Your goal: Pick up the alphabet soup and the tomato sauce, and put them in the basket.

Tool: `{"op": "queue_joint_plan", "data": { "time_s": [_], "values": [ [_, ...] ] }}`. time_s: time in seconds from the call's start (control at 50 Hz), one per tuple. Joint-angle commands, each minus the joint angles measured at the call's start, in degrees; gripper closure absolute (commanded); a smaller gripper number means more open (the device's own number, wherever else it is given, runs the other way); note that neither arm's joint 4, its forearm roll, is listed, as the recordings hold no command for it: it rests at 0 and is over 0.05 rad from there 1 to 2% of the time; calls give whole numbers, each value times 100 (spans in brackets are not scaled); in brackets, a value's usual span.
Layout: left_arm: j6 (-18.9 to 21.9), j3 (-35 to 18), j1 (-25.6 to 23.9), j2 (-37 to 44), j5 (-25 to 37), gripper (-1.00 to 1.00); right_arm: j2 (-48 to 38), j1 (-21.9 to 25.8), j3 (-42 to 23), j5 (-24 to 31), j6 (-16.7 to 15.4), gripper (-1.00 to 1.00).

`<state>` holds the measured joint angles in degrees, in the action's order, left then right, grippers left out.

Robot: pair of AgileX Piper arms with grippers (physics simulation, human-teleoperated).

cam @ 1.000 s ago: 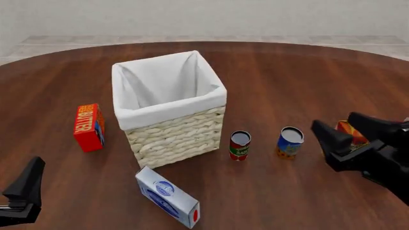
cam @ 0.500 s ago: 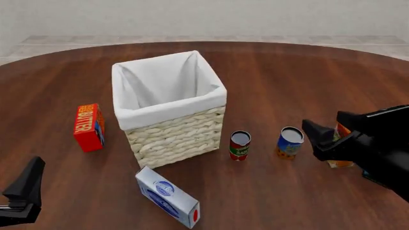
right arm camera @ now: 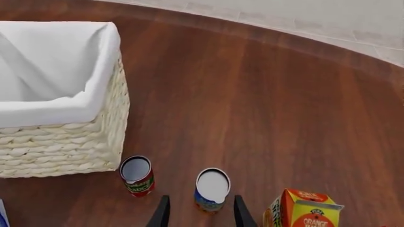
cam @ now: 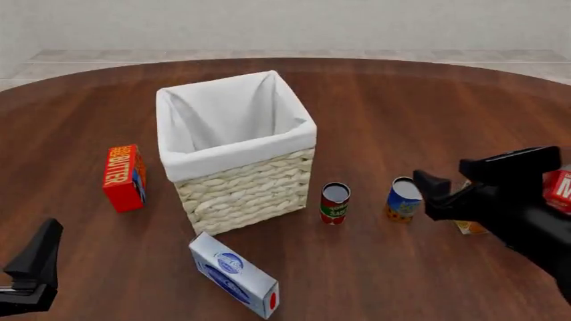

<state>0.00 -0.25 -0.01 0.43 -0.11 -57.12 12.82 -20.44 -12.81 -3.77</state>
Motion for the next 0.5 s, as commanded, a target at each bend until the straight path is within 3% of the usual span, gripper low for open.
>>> {"op": "queue_joint_plan", "data": {
  "time_s": [0.02, 0.5],
  "values": [
    [1, 0, 0, 0, 0, -100, -403, -79, 11, -311, -89, -100],
    [-1, 0, 0, 0, 0, -100, -1281, -172, 121, -1063, -132, -100]
  ]
}}
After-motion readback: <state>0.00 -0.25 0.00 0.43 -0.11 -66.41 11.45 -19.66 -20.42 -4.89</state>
